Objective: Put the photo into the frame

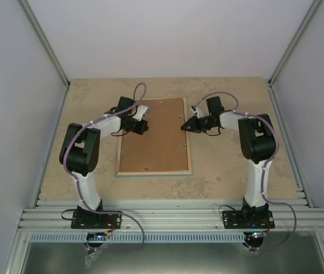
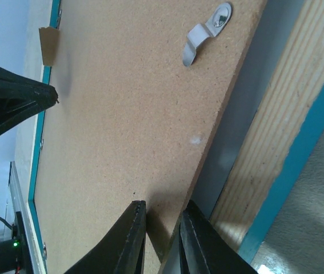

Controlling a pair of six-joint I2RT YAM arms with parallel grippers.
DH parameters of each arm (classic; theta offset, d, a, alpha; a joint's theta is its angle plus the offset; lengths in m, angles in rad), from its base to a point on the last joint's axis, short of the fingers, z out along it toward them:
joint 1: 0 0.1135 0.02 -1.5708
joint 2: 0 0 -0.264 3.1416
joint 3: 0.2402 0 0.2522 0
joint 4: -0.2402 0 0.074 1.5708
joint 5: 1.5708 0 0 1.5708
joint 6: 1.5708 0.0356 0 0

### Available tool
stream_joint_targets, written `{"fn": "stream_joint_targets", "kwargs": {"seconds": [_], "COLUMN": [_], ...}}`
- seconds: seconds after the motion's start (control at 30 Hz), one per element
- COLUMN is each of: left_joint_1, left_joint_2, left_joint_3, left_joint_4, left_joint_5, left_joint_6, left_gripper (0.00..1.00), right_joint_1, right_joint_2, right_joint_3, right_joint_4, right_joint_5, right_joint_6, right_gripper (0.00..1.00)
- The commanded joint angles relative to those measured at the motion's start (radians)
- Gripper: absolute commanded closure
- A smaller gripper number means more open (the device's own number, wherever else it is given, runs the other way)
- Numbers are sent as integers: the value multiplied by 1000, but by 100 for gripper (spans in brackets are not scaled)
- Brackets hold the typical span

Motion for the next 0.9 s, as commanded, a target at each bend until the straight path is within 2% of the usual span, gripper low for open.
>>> {"fn": "stream_joint_targets", "kwargs": {"seconds": [0.0, 0.03, 0.1, 0.2, 0.4, 0.57, 0.87], "left_joint_1": [16, 17, 18, 34, 107, 116, 116], "left_joint_2": [15, -1, -40, -83, -97, -55, 16], "left_joint_3": [14, 11, 9, 6, 5, 37, 53], "left_joint_4": [-15, -9, 1, 4, 3, -33, -58], "left_joint_5": [25, 12, -25, -98, -247, -287, -313], "left_joint_6": [8, 7, -5, -33, -36, -5, 8], "left_gripper": [99, 97, 86, 82, 80, 75, 74], "right_joint_1": [11, 10, 5, -4, -13, -13, -16], "right_joint_2": [25, 24, 20, 16, 7, 12, 17], "right_joint_3": [-13, -15, -19, -24, -31, -29, -29], "right_joint_4": [0, 1, 1, 0, 2, 2, 2], "right_joint_5": [29, 30, 34, 35, 30, 28, 26], "right_joint_6": [-11, -12, -11, -12, -12, -12, -14], "right_gripper": [81, 81, 81, 81, 81, 82, 82]}}
